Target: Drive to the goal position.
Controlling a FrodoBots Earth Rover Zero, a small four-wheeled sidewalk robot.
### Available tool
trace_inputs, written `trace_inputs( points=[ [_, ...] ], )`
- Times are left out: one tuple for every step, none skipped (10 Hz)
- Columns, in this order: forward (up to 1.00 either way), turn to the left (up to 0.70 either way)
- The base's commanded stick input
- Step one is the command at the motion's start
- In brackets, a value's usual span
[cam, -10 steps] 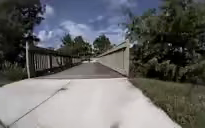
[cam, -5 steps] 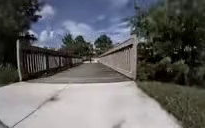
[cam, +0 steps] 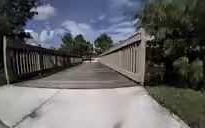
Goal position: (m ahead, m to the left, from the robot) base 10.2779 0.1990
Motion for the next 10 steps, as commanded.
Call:
trace_inputs(
  points=[
    [0.85, 0.00],
    [0.85, 0.00],
    [0.85, 0.00],
    [0.85, 0.00],
    [0.85, 0.00],
    [0.85, 0.05],
    [0.85, 0.34],
    [0.85, 0.29],
    [0.85, 0.03],
    [0.85, 0.00]
  ],
)
